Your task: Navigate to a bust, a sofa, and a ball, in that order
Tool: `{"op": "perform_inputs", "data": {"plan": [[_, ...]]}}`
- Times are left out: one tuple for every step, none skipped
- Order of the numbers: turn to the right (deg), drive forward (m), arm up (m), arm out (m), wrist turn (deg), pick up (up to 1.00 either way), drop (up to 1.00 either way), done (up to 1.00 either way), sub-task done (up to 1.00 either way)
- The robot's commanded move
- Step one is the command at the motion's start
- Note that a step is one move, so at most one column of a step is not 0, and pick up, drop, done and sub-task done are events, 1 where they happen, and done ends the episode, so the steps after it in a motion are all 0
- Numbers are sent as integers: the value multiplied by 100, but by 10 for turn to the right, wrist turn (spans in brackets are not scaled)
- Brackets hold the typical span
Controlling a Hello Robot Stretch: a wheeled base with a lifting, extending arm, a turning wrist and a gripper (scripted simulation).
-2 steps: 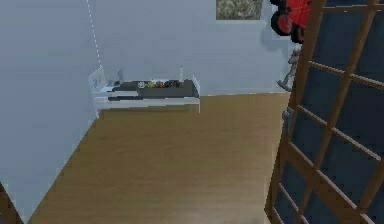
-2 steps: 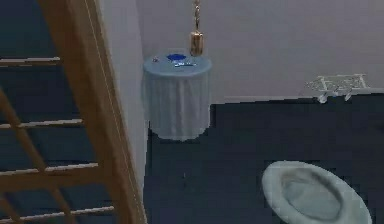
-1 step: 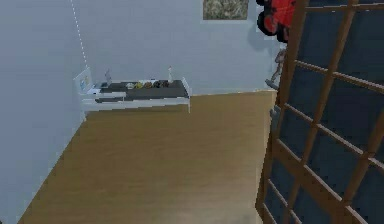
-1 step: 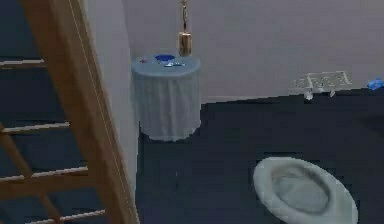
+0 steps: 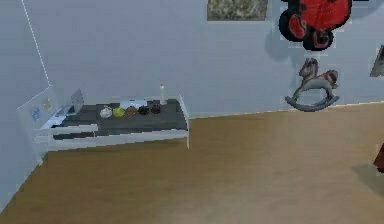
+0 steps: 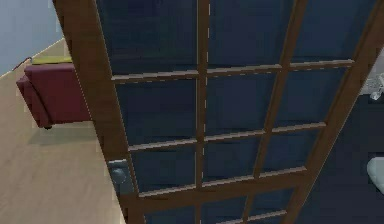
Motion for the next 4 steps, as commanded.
{"op": "perform_inputs", "data": {"plan": [[60,0,0,0,0,0,0,0,0],[0,25,0,0,0,0,0,0,0],[150,0,0,0,0,0,0,0,0],[0,10,0,0,0,0,0,0,0]]}}
